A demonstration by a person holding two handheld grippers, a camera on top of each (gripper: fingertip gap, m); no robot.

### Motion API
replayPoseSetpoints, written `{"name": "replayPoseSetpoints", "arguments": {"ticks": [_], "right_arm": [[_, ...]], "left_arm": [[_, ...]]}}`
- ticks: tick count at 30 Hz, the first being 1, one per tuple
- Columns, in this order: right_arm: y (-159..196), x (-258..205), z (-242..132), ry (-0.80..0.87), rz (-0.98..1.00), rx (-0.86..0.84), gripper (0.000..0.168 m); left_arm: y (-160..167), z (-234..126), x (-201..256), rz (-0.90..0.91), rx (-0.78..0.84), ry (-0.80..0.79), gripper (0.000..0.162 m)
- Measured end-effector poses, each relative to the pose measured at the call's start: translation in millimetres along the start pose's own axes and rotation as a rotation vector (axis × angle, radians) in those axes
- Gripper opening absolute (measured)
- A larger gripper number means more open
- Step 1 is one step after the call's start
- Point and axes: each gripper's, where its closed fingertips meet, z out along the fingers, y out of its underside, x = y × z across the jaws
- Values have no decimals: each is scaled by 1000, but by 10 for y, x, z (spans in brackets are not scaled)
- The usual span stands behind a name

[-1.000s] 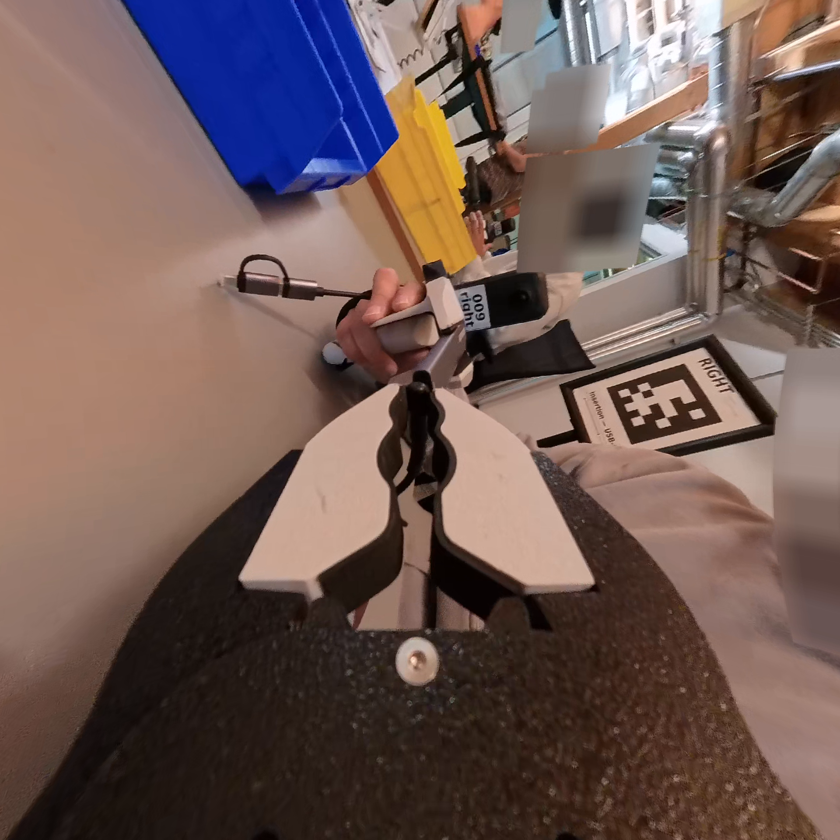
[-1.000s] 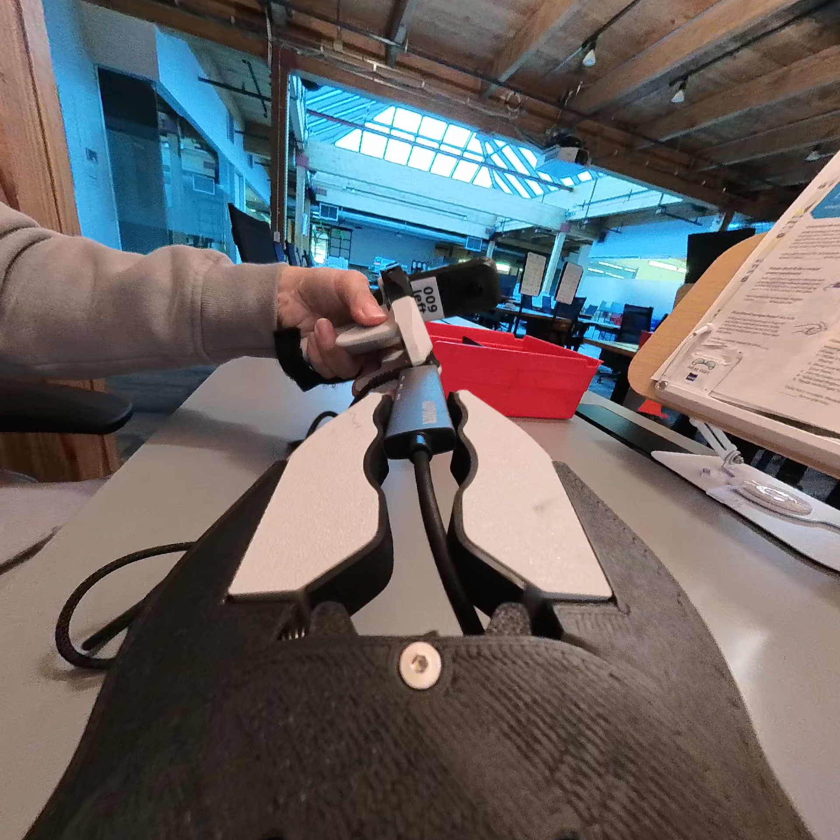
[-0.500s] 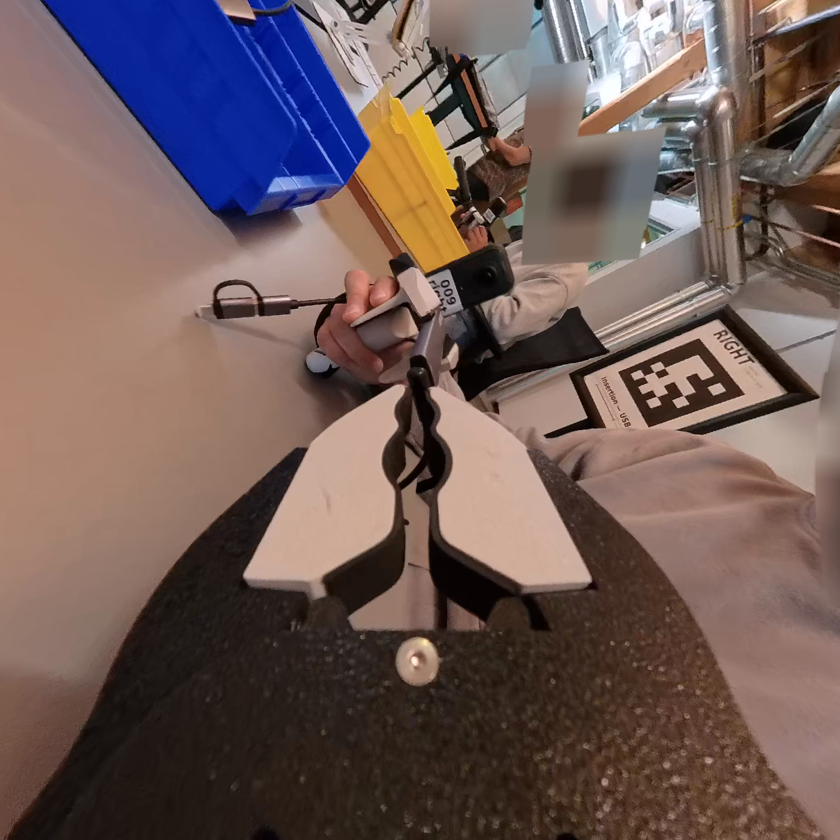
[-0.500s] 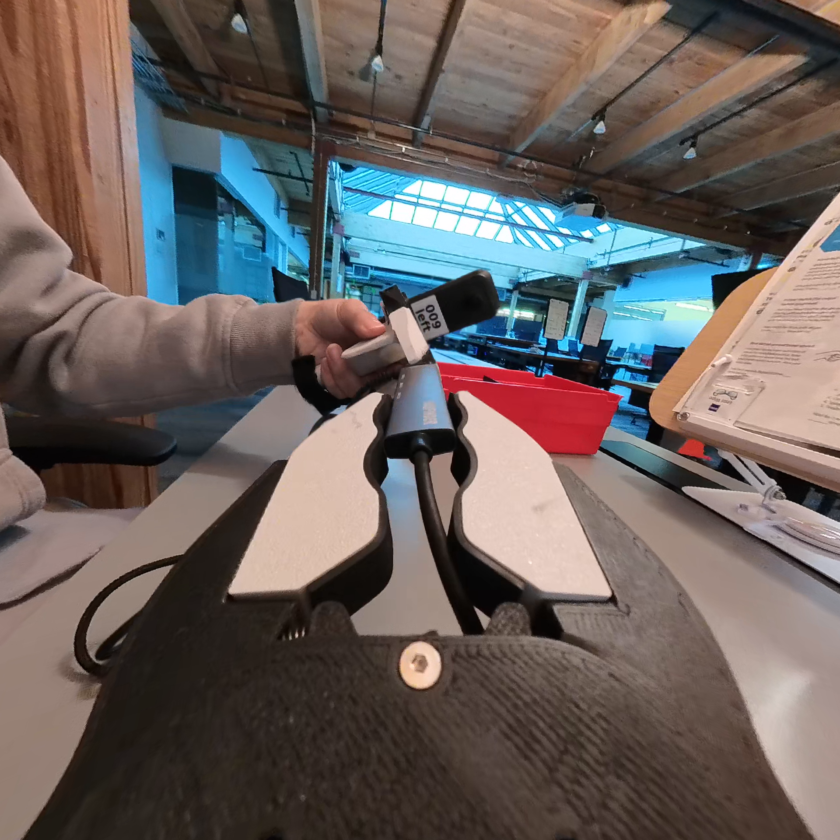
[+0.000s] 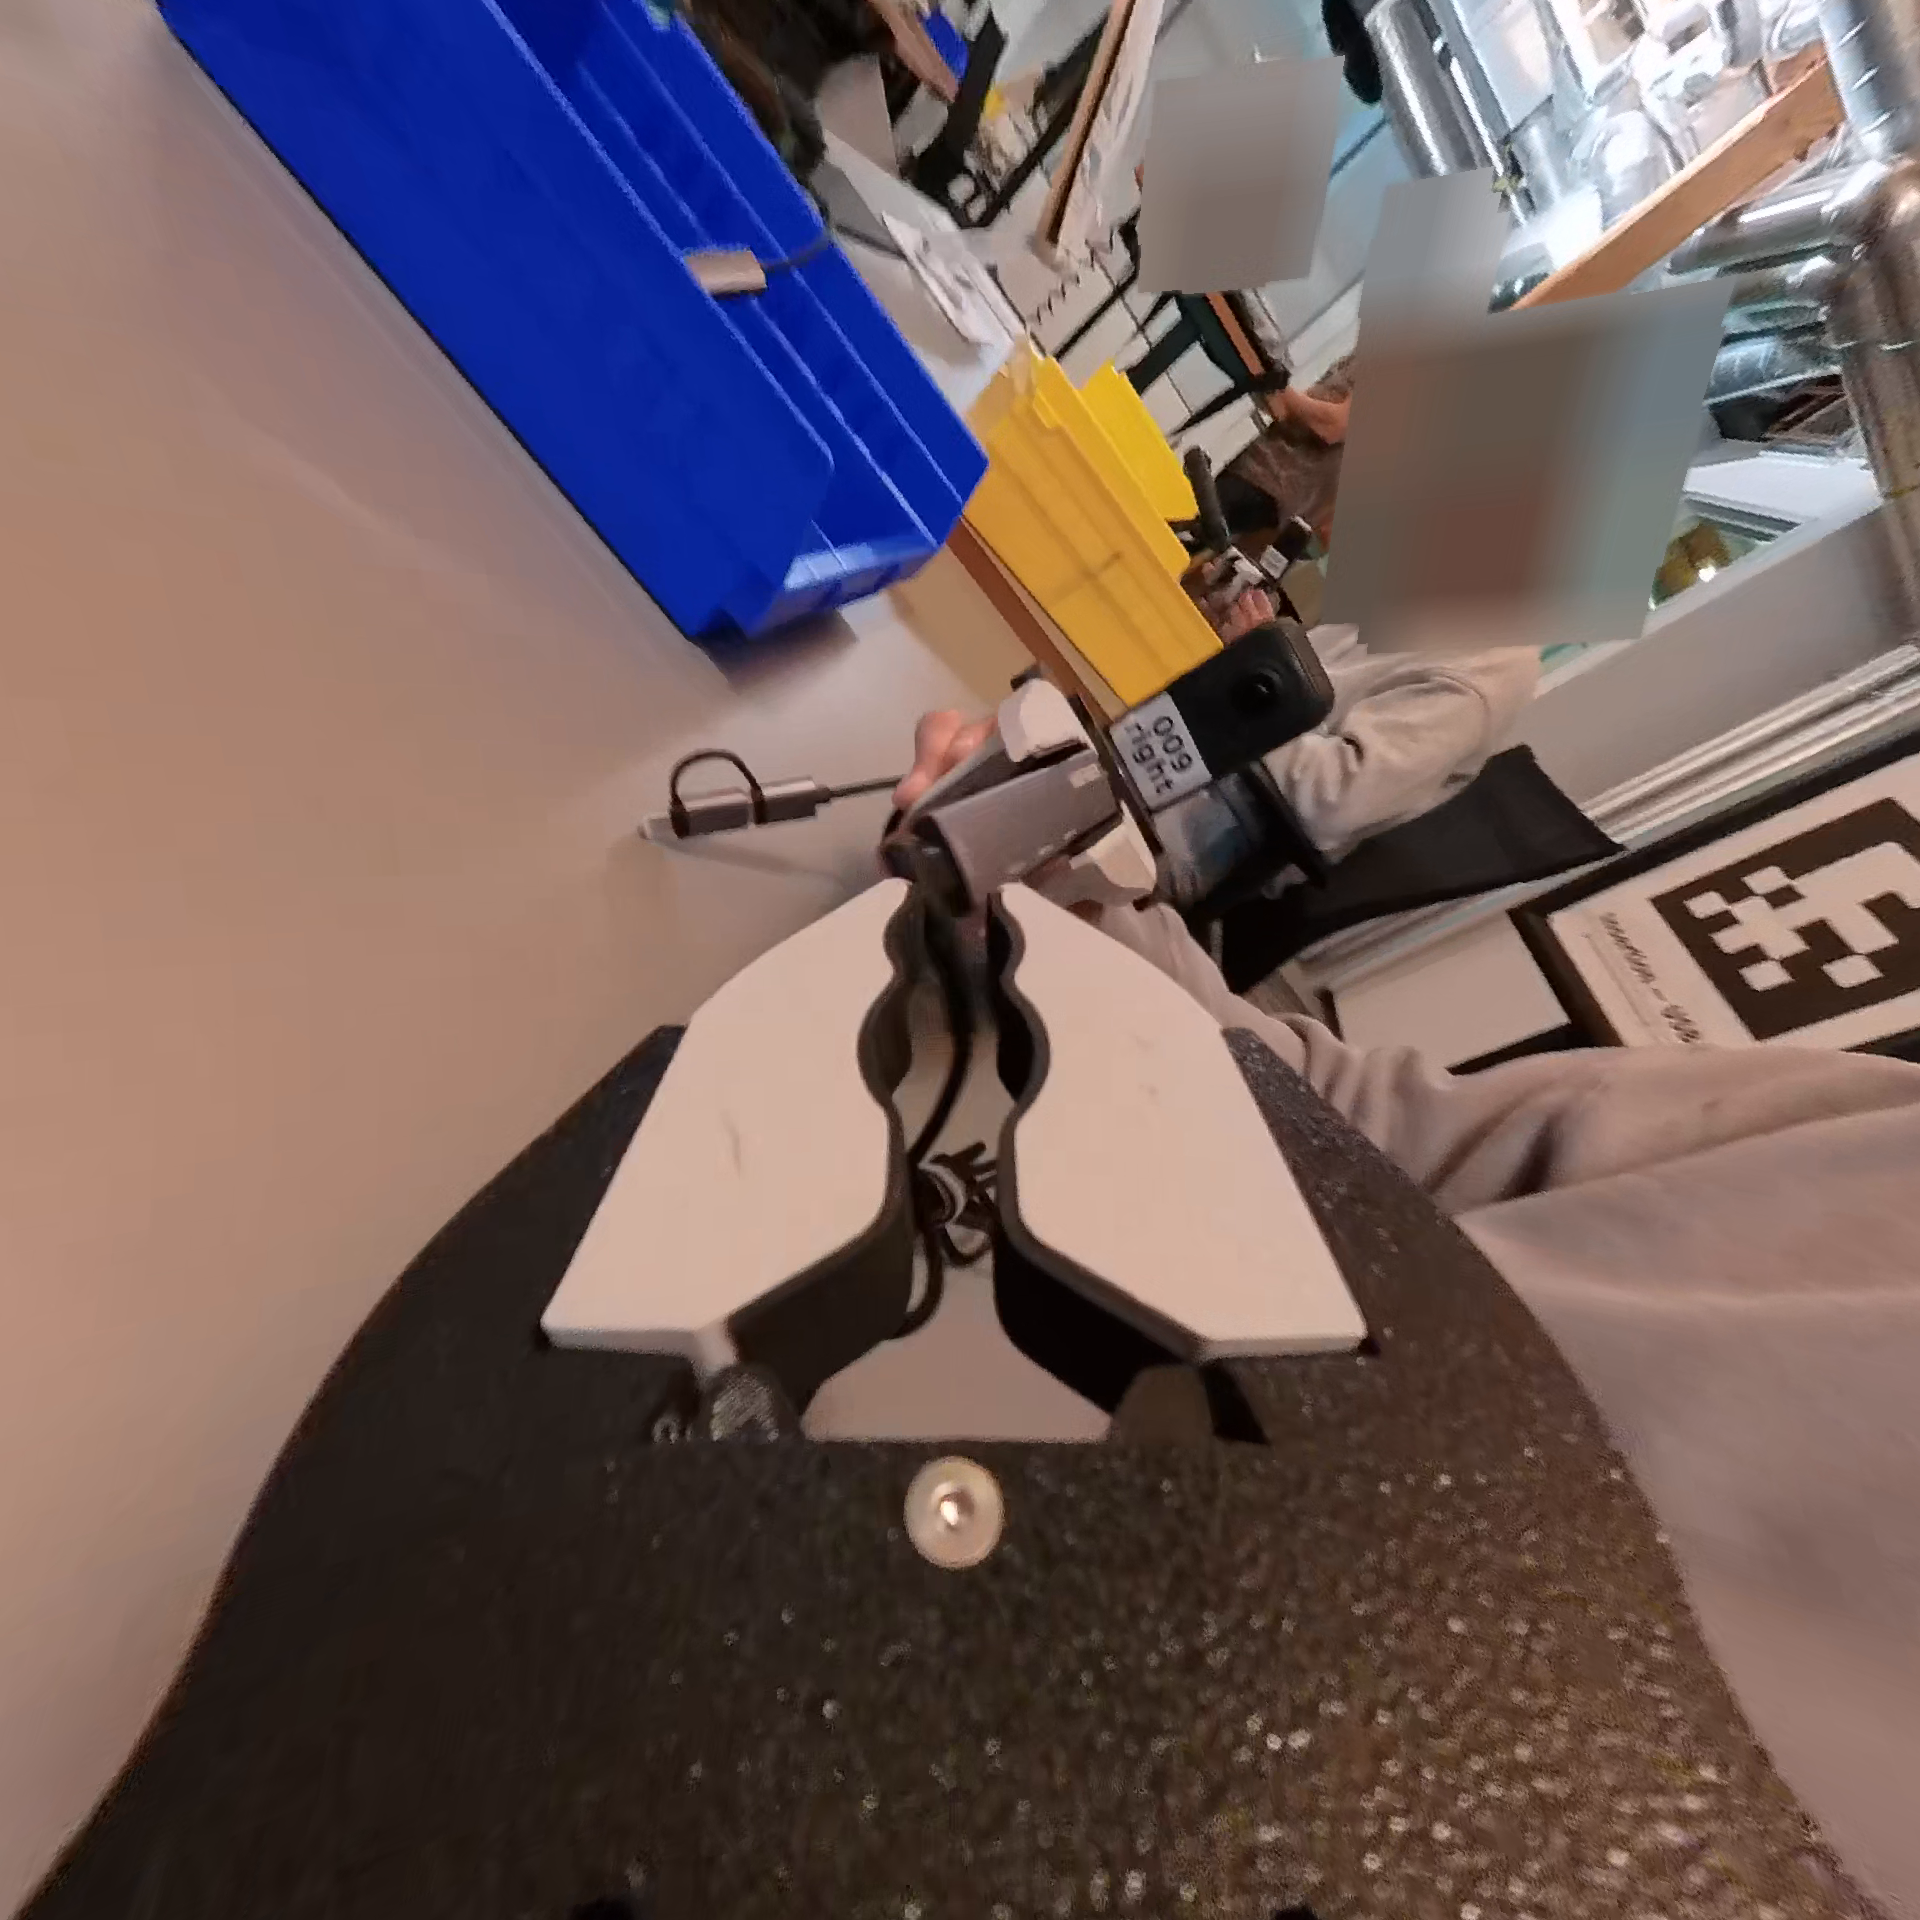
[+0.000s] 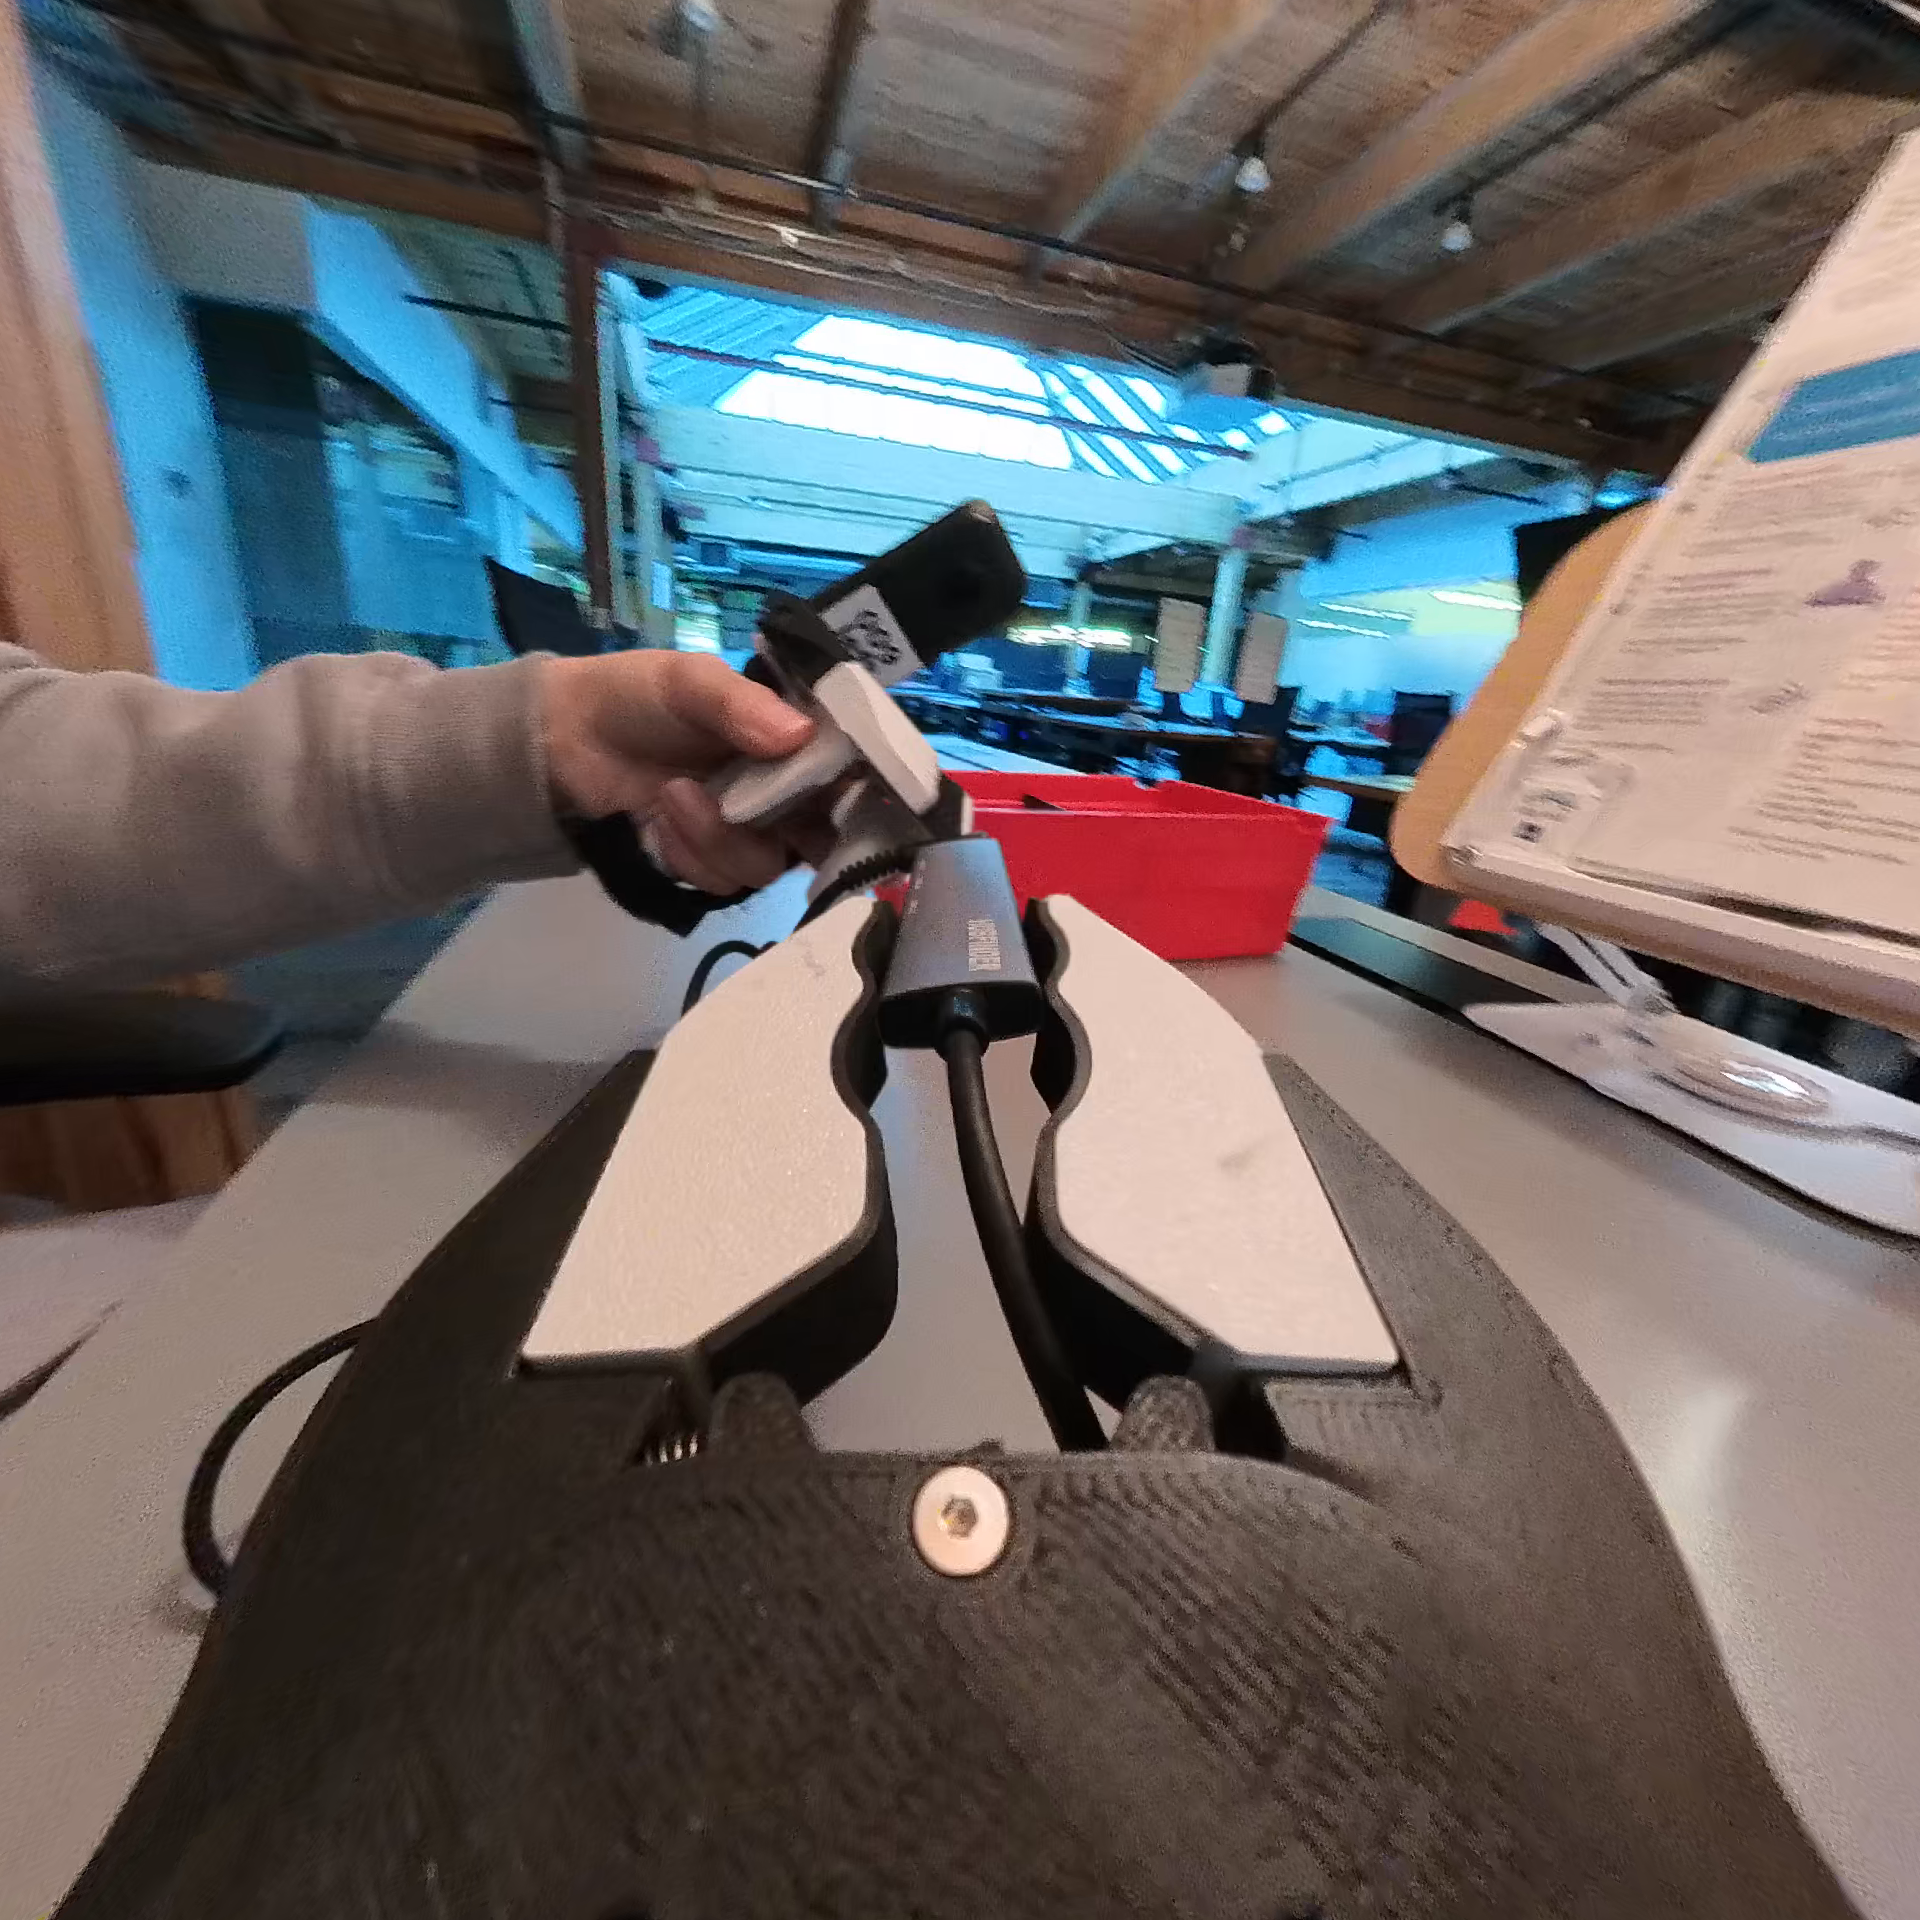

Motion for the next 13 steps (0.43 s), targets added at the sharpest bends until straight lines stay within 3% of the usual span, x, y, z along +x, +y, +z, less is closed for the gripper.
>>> {"name": "replayPoseSetpoints", "arguments": {"ticks": [3, 7, 9, 11, 13], "right_arm": [[40, 184, 13, 156, -7, -33, 25], [51, 470, -61, 404, -13, -45, 25], [44, 501, -81, 441, -24, -42, 25], [43, 505, -83, 446, -26, -42, 25], [60, 486, -61, 418, -15, -53, 25]], "left_arm": [[-129, -74, -85, 122, 119, -83, 12], [-226, -442, -302, 391, 236, -383, 19], [-324, -821, -428, 522, 270, -590, 24], [-473, -1374, -591, 620, 269, -847, 18], [-561, -1890, -789, 651, 172, -1018, 19]]}}
